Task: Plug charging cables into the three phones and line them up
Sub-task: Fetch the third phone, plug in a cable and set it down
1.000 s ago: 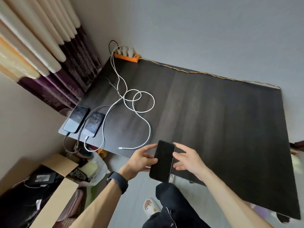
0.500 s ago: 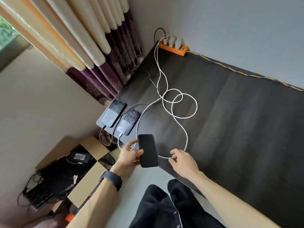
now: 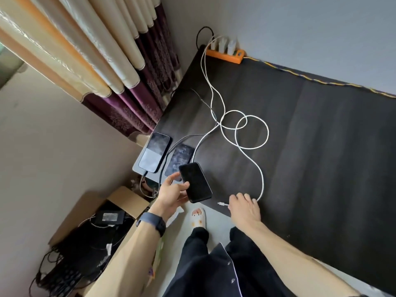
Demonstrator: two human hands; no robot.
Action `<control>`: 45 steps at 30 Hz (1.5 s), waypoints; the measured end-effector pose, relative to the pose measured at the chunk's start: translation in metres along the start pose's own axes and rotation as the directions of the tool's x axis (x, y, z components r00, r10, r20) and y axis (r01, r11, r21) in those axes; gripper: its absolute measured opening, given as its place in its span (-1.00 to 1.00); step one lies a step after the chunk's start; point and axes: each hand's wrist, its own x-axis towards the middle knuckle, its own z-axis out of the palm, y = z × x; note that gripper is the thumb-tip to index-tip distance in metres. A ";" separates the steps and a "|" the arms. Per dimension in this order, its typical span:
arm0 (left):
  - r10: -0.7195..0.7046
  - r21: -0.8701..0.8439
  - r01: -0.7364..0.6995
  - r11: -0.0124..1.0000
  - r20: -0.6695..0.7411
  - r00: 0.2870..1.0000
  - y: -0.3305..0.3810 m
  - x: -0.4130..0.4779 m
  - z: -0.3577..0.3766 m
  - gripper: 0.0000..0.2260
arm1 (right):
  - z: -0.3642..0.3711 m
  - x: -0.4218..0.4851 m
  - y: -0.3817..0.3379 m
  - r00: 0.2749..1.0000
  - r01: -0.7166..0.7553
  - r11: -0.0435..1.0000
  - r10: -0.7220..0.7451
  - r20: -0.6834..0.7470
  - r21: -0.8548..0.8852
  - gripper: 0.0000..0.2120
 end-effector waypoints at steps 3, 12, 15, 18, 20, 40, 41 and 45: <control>-0.023 0.005 0.023 1.000 0.052 0.998 0.007 0.010 -0.007 -0.55 | -0.013 -0.013 0.003 0.994 -0.098 0.982 0.104 -0.034 0.159 -0.87; -0.191 -0.043 0.202 0.979 0.176 0.966 0.009 0.030 0.014 -0.57 | -0.063 -0.064 0.000 0.832 -0.263 0.407 0.555 -0.008 0.875 -0.81; -0.224 -0.022 0.235 0.972 0.233 0.946 0.008 0.028 0.021 -0.63 | -0.076 -0.076 -0.006 0.790 -0.204 0.216 0.613 0.030 0.955 -0.81; -0.236 -0.016 0.255 0.967 0.323 0.916 0.012 0.027 0.030 -0.76 | -0.084 -0.082 -0.013 0.800 -0.148 0.112 0.598 0.052 0.983 -0.80; -0.255 -0.076 0.299 0.951 0.355 0.899 0.014 0.026 0.038 -0.77 | -0.090 -0.086 -0.018 0.815 -0.130 0.083 0.577 0.058 0.988 -0.83; -0.306 -0.022 0.336 0.941 0.364 0.880 0.035 -0.002 0.083 -0.91 | -0.111 -0.080 -0.046 0.698 0.090 0.508 0.581 -0.418 0.857 -0.86; -0.304 -0.017 0.333 0.943 0.364 0.880 0.035 -0.002 0.084 -0.90 | -0.110 -0.079 -0.046 0.687 0.085 0.524 0.585 -0.431 0.847 -0.86; -0.291 0.017 0.307 0.951 0.379 0.879 0.037 -0.007 0.083 -0.91 | -0.106 -0.074 -0.048 0.661 0.083 0.550 0.593 -0.459 0.831 -0.85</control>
